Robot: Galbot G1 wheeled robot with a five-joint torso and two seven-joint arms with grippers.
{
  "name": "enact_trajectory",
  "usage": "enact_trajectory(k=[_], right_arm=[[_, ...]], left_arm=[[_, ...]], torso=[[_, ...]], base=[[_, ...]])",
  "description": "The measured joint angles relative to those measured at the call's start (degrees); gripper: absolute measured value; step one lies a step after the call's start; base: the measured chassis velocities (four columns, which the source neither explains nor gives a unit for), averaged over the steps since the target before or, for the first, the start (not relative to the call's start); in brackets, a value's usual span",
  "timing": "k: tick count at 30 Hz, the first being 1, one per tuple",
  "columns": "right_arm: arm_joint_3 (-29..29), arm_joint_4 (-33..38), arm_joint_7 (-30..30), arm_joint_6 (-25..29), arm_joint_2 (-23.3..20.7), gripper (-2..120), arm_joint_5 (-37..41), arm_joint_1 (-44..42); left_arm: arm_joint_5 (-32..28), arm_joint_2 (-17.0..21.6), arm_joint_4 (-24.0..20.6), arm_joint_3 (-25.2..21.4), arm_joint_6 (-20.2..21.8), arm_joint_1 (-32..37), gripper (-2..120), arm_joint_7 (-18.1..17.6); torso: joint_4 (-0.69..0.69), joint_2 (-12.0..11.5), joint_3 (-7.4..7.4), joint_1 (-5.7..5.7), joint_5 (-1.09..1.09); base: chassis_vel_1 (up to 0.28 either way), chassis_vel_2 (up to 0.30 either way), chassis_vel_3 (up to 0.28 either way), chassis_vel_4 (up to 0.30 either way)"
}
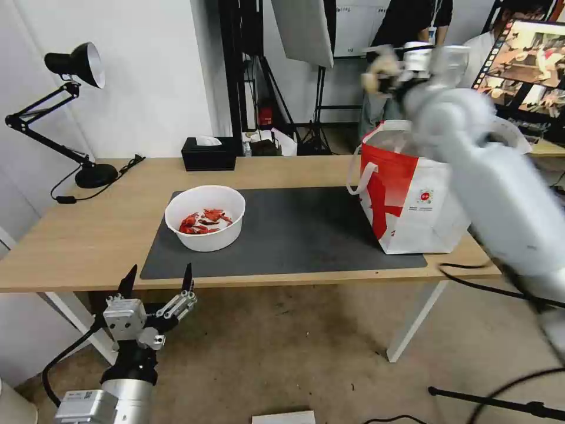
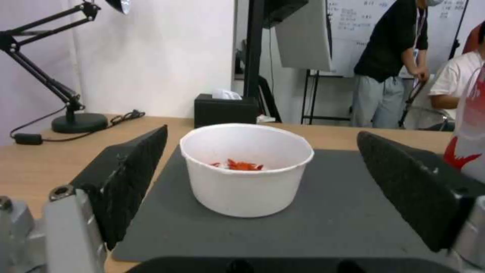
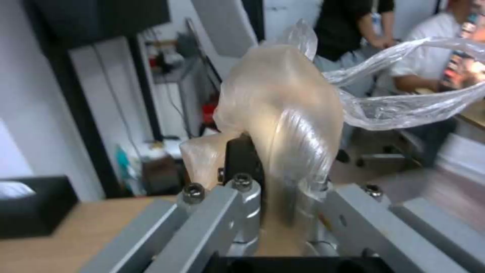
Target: Pick up the trash from the table and place it into the takeout bag.
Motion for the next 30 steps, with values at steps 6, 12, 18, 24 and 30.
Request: enact_trajectory(k=[6, 12, 18, 24, 30], right_arm=[[4.2, 3.9, 1.2, -0.5, -4.7, 4, 2.0, -7.8], [5.8, 5.6, 2.7, -0.5, -5.6, 9, 2.0, -11.2], [6.9, 6.8, 3.9, -0.4, -5.6, 34, 1.8, -13.0], [7.2, 7.3, 4.0, -0.2, -5.8, 53, 1.6, -13.1], [7.5, 9.1, 4.0, 0.3, -6.3, 78, 1.6, -13.1]], left_arm=[[-0.9, 0.7, 0.0, -0.1, 0.2, -0.5, 100, 0.0], [-1.1, 1.0, 0.0, 0.2, 0.5, -0.6, 100, 0.1], [-1.1, 1.3, 0.0, 0.0, 0.6, -0.5, 100, 0.1], [-1.1, 1.2, 0.0, 0.2, 0.6, -0.5, 100, 0.1], [-1.0, 1.1, 0.0, 0.2, 0.6, -0.4, 100, 0.2]], torso=[[0.01, 0.0, 0.00, 0.00, -0.02], [0.03, 0.0, 0.00, 0.00, -0.03], [0.04, 0.0, 0.01, 0.00, -0.04], [0.04, 0.0, 0.01, 0.00, -0.04], [0.03, 0.0, 0.01, 0.00, -0.04]], base=[[0.000, 0.000, 0.000, 0.000], [0.000, 0.000, 0.000, 0.000], [0.000, 0.000, 0.000, 0.000], [0.000, 0.000, 0.000, 0.000], [0.000, 0.000, 0.000, 0.000]])
